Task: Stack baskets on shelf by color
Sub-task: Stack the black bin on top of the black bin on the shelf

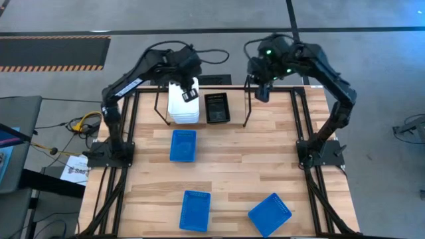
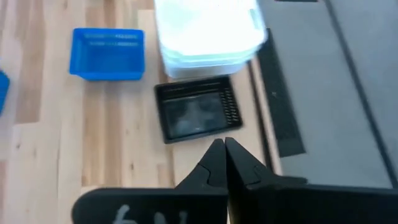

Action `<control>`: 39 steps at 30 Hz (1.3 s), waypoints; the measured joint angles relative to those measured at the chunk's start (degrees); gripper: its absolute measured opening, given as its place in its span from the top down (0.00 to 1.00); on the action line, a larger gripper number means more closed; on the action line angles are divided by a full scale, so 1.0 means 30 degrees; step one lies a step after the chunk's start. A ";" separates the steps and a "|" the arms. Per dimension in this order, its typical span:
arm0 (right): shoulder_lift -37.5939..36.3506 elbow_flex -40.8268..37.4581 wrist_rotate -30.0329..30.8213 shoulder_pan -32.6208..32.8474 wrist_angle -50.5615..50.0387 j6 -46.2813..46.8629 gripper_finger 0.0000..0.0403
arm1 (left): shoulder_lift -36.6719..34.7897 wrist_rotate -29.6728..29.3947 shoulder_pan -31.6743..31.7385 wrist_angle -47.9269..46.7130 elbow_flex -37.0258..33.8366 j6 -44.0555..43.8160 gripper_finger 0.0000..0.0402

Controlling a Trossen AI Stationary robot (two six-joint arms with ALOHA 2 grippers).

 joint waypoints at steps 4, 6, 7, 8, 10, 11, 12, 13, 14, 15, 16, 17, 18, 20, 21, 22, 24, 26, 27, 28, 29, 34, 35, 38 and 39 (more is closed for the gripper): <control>0.0022 -0.3051 -0.2043 0.0467 0.1988 -0.0436 0.99 | -0.0871 -0.1870 -0.0997 -0.0524 -0.0002 -0.1714 0.99; 0.0022 -0.4726 -0.2803 0.0533 0.3288 -0.0472 0.99 | -0.1363 -0.2219 -0.1372 -0.0554 -0.0015 -0.1892 1.00; 0.0022 -0.5497 -0.3041 0.0607 0.3709 -0.0442 1.00 | -0.1629 -0.2280 -0.1523 -0.0560 -0.0015 -0.2046 1.00; 0.0022 -0.6321 -0.3221 0.0702 0.4116 -0.0329 1.00 | -0.1866 -0.2364 -0.1656 -0.0561 -0.0002 -0.2281 1.00; 0.0022 -0.7975 -0.3348 0.0883 0.5234 0.0068 1.00 | -0.2181 -0.2533 -0.1875 -0.0561 0.0000 -0.2569 1.00; 0.0022 -0.8801 -0.3402 0.0945 0.5792 0.0225 1.00 | -0.2255 -0.2768 -0.1967 -0.0560 0.0000 -0.2614 1.00; 0.0023 -0.9564 -0.3654 0.1016 0.6238 0.0360 1.00 | -0.2322 -0.3033 -0.2040 -0.0554 0.0000 -0.2630 1.00; 0.0029 -1.0277 -0.4068 0.1108 0.6566 0.0516 1.00 | -0.2392 -0.3244 -0.2099 -0.0554 -0.0007 -0.2629 1.00; 0.0029 -1.0947 -0.4404 0.1213 0.7010 0.0661 1.00 | -0.2454 -0.3292 -0.2105 -0.0554 -0.0007 -0.2608 1.00; 0.0029 -1.1543 -0.4714 0.1323 0.7528 0.0785 1.00 | -0.2507 -0.3285 -0.2105 -0.0554 -0.0007 -0.2549 1.00; 0.0029 -1.2126 -0.4851 0.1475 0.8008 0.0898 1.00 | -0.2553 -0.3277 -0.2105 -0.0554 -0.0007 -0.2440 1.00; 0.0029 -1.2650 -0.4858 0.1614 0.8343 0.1008 1.00 | -0.2557 -0.3277 -0.2105 -0.0554 -0.0007 -0.2375 1.00; 0.0029 -1.3134 -0.4853 0.1720 0.8700 0.1098 1.00 | -0.2554 -0.3274 -0.2105 -0.0554 -0.0007 -0.2294 1.00; 0.0029 -1.3892 -0.4851 0.1895 0.9519 0.1279 1.00 | -0.2535 -0.3276 -0.2065 -0.0554 -0.0007 -0.2123 1.00; 0.0023 -1.4199 -0.4838 0.1909 0.9990 0.1438 1.00 | -0.2535 -0.3277 -0.2039 -0.0554 -0.0007 -0.2060 1.00; 0.0022 -1.4487 -0.4829 0.1967 1.0489 0.1676 1.00 | -0.2535 -0.3277 -0.2032 -0.0554 -0.0007 -0.2018 1.00; 0.0029 -1.4840 -0.4783 0.1994 1.1083 0.2035 1.00 | -0.2535 -0.3391 -0.1973 -0.0549 -0.0007 -0.2018 1.00; 0.0022 -1.5079 -0.4573 0.2165 1.1860 0.2202 1.00 | -0.2535 -0.3426 -0.1925 -0.0550 -0.0007 -0.2029 1.00; 0.0022 -1.5231 -0.4191 0.2320 1.2416 0.2209 1.00 | -0.2535 -0.3430 -0.1895 -0.0552 -0.0007 -0.2028 1.00; 0.0022 -1.5397 -0.3671 0.2480 1.2814 0.2209 1.00 | -0.2535 -0.3430 -0.1887 -0.0554 -0.0007 -0.2017 1.00; 0.0022 -1.5548 -0.3157 0.2654 1.3123 0.2220 1.00 | -0.2528 -0.3437 -0.1887 -0.0554 -0.0007 -0.1983 1.00; 0.0015 -1.5636 -0.2126 0.3240 1.3371 0.2026 1.00 | -0.2528 -0.3481 -0.1879 -0.0547 -0.0007 -0.2090 1.00; 0.0022 -1.5636 -0.2133 0.3295 1.3344 0.1945 1.00 | -0.2528 -0.3481 -0.1879 -0.0548 -0.0007 -0.2090 1.00; 0.0022 -1.5636 -0.2126 0.3543 1.3364 0.1604 1.00 | -0.2527 -0.3475 -0.1879 -0.0547 -0.0007 -0.2098 1.00; 0.0022 -1.5636 -0.2133 0.3630 1.3340 0.1582 1.00 | -0.2528 -0.3474 -0.1879 -0.0547 -0.0007 -0.2105 1.00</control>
